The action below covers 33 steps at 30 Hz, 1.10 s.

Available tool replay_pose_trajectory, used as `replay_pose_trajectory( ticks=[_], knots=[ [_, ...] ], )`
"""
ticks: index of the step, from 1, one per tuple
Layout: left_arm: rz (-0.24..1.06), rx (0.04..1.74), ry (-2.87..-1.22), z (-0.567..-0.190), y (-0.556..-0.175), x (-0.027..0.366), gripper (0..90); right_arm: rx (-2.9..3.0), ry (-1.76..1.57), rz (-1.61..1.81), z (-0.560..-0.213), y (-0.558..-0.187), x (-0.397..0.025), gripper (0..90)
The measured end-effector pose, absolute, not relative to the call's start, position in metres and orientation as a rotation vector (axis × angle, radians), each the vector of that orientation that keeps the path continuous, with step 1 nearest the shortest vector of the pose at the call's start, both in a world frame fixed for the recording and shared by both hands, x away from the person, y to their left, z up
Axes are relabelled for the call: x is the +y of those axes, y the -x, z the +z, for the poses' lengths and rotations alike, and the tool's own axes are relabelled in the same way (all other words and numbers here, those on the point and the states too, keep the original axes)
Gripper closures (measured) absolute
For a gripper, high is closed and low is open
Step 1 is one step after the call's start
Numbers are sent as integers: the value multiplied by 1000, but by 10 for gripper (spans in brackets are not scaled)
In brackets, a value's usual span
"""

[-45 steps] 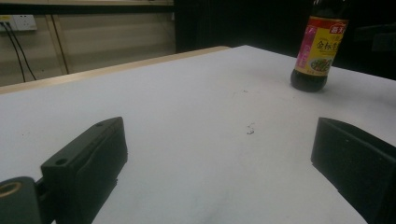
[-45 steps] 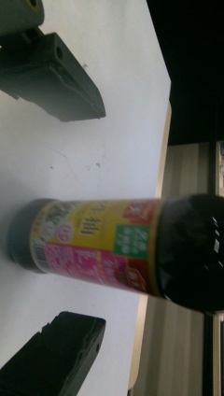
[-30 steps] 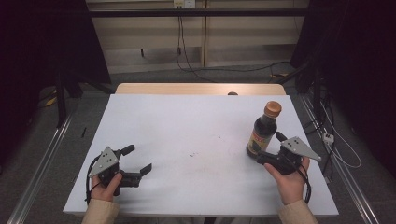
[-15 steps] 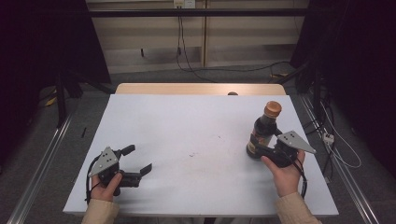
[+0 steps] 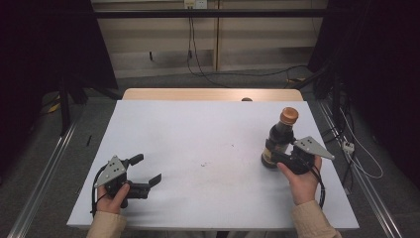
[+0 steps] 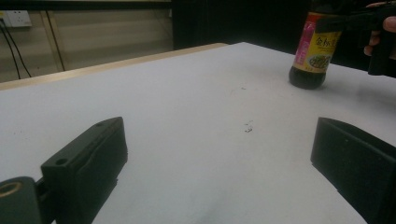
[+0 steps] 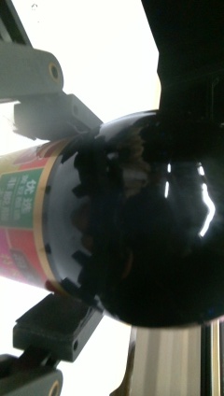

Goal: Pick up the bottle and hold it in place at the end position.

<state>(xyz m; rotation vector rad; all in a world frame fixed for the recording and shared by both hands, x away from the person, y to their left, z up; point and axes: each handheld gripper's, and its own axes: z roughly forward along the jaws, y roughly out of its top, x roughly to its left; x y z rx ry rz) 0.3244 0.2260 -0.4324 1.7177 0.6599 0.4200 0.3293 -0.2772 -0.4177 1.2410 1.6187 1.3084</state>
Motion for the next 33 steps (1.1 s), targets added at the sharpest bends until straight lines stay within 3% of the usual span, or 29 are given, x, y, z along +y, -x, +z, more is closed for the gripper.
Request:
replay_pose_trajectory(
  ticks=[4,33],
  knots=[
    [425,661,-1719,-433,-325,226,36,1627,-1234,1308,-418,-330,-276,292],
    [419,653,-1710,-433,-324,226,37,1663,-1156,1311,-416,-330,-274,305]
  ],
)
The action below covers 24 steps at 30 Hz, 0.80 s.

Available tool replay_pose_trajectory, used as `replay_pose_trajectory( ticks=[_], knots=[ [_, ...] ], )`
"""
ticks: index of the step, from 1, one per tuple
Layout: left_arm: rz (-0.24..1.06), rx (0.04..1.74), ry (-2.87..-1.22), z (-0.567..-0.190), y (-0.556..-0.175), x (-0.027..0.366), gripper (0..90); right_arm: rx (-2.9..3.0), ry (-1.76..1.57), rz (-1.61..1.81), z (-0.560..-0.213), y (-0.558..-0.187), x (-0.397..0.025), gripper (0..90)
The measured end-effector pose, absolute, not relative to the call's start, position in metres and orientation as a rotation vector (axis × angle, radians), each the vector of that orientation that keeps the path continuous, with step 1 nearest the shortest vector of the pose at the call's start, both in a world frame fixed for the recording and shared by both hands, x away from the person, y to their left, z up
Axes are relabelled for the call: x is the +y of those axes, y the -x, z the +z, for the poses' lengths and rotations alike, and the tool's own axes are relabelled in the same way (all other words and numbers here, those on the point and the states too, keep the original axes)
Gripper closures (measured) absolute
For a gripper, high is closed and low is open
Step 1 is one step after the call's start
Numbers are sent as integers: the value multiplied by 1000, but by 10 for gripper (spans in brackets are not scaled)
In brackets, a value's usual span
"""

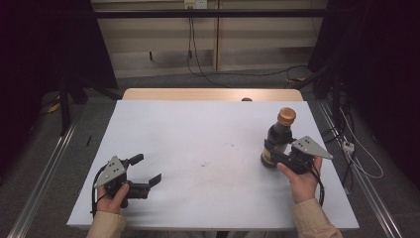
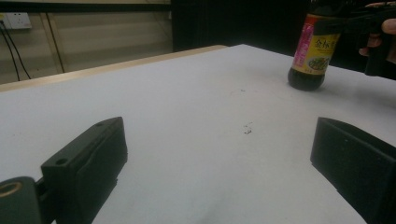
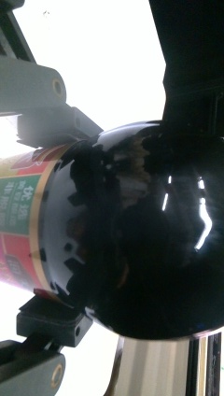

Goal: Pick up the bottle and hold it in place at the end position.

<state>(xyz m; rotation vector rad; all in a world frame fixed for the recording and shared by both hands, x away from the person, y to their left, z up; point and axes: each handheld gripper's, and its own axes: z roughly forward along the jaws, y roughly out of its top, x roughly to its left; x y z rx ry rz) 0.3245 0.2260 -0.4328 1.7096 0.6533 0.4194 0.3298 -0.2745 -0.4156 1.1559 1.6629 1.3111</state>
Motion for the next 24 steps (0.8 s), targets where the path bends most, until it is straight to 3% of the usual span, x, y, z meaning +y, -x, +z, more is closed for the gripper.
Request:
replay_pose_trajectory(
  ticks=[24],
  knots=[
    [414,639,-1695,-431,-322,227,36,1750,-1102,1387,-398,-353,-233,305]
  ],
)
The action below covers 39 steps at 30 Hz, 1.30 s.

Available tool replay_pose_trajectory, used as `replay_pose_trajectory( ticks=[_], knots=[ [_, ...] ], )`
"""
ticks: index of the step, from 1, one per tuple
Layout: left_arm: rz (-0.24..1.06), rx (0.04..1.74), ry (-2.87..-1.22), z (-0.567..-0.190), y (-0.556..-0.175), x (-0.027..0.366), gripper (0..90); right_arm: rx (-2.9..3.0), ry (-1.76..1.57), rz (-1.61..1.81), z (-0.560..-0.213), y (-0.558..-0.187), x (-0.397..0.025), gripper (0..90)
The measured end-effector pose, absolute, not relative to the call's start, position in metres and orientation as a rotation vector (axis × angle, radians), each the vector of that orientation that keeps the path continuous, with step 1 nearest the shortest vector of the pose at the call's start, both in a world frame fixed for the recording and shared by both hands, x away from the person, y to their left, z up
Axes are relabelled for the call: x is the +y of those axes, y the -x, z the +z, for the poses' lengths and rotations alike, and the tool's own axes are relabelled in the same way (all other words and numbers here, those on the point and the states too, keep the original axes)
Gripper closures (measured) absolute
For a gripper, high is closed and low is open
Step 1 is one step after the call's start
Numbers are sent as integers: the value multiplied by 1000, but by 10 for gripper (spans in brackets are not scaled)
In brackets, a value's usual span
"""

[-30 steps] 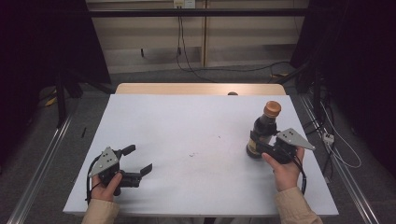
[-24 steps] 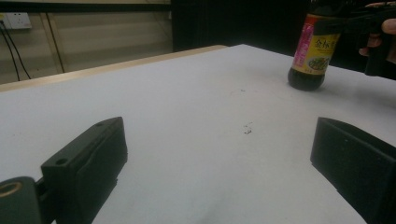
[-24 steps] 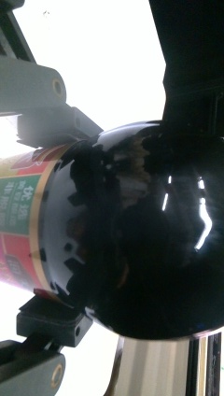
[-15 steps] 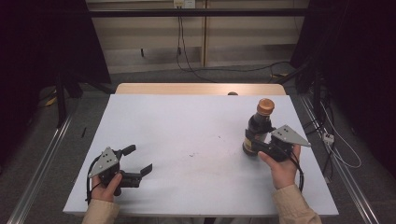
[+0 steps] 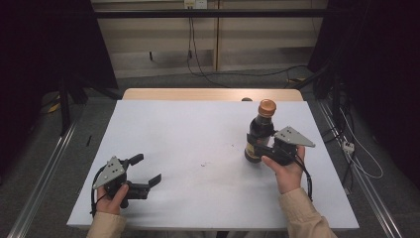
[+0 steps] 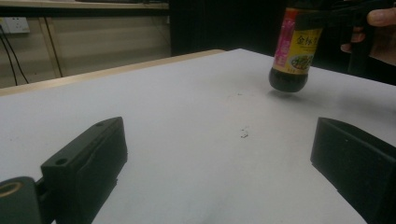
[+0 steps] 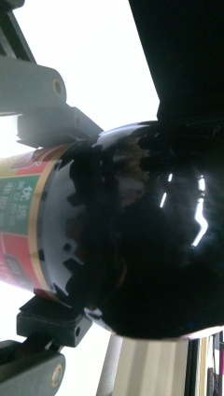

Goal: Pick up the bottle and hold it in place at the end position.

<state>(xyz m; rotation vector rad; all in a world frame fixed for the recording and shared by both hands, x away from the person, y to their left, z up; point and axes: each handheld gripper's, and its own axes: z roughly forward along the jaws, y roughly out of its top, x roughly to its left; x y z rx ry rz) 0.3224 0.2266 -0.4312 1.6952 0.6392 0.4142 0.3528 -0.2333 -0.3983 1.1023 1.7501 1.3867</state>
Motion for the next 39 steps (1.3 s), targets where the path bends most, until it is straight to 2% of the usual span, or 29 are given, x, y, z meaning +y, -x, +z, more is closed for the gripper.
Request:
replay_pose_trajectory(
  ticks=[39],
  knots=[
    [404,624,-1689,-431,-322,226,34,1835,-1041,1441,-397,-398,-167,305]
  ],
)
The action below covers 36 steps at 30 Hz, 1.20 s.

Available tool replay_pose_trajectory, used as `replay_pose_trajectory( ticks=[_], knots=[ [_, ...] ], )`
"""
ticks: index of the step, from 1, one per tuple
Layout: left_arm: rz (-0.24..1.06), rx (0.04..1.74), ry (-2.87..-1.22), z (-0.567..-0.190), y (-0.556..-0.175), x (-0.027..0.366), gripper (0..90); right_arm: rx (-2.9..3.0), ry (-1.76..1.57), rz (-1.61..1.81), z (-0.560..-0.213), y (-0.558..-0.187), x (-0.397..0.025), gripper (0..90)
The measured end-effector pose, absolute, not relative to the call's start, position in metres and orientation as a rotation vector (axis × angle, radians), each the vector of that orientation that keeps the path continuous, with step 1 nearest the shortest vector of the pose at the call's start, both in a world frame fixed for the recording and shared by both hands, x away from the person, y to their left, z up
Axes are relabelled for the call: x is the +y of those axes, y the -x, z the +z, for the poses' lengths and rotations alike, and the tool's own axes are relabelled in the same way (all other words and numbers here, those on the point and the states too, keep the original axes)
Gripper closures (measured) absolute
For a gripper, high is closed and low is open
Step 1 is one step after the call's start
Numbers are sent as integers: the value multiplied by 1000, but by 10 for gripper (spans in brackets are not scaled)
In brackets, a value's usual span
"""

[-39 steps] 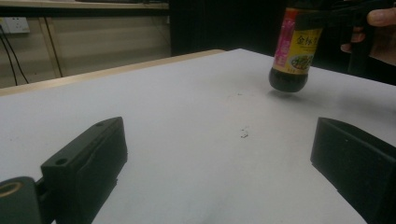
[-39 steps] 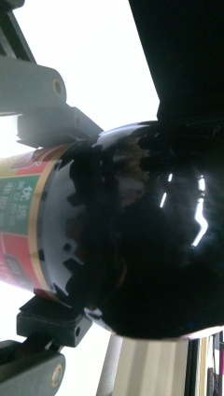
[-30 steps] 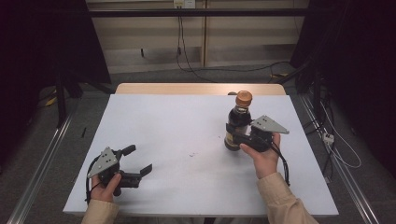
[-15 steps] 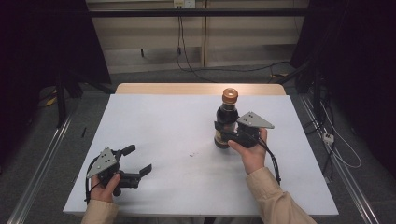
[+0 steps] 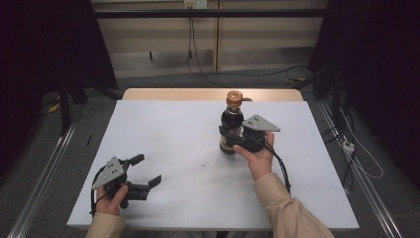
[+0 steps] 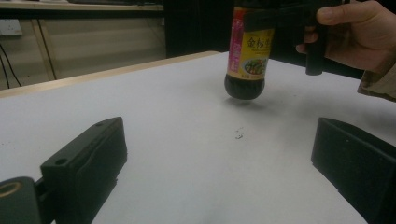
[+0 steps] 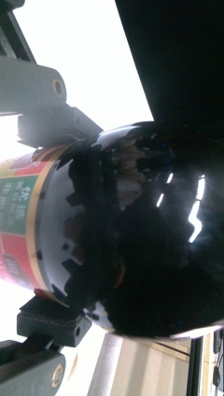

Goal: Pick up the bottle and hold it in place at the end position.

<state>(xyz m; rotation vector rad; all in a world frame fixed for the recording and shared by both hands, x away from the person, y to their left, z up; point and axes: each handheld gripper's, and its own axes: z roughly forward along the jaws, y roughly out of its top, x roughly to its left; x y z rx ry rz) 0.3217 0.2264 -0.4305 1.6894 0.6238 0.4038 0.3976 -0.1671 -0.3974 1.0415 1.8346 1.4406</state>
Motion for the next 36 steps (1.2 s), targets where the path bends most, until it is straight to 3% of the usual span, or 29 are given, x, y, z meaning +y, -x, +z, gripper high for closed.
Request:
replay_pose_trajectory(
  ticks=[36],
  knots=[
    [403,627,-1686,-431,-322,229,34,1875,-993,1461,-407,-427,-126,304]
  ],
)
